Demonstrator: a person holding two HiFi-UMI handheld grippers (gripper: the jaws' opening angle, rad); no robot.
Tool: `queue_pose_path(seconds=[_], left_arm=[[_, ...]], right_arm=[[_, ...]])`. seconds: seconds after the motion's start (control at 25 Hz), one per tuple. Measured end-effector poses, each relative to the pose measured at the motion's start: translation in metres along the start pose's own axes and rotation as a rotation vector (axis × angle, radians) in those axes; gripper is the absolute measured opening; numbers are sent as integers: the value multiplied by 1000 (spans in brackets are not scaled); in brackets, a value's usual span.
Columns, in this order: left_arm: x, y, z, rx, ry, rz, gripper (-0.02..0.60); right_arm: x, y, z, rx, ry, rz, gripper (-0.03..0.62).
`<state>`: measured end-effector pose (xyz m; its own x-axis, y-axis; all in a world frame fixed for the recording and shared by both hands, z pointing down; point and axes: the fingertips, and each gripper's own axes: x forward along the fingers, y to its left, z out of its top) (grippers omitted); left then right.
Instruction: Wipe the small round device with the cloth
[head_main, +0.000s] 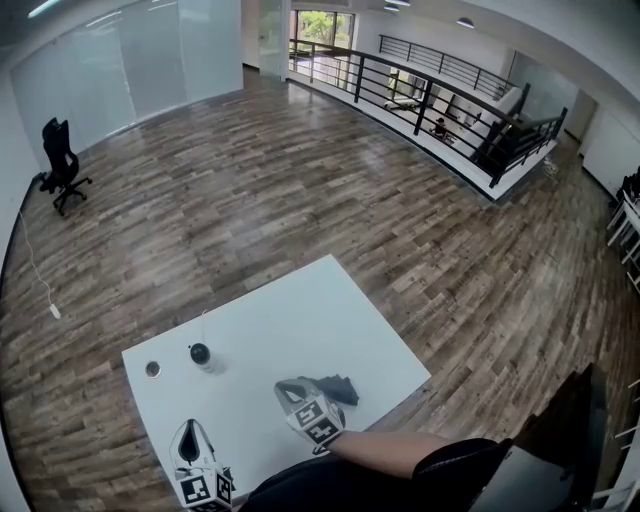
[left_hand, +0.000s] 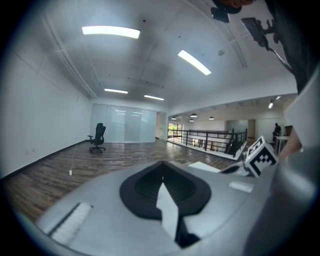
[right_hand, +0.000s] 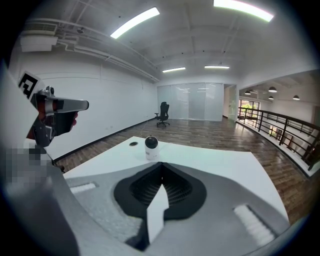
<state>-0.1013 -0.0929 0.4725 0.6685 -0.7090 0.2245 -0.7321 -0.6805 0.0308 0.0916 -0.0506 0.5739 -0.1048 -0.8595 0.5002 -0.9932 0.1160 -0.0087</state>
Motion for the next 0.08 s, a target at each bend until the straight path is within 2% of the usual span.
queue_pose_path(seconds=[0.08], left_arm=[[-1,0,-1,6,-5,-2,8]], right_arm=[[1,1,-2,-6,5,0,2]])
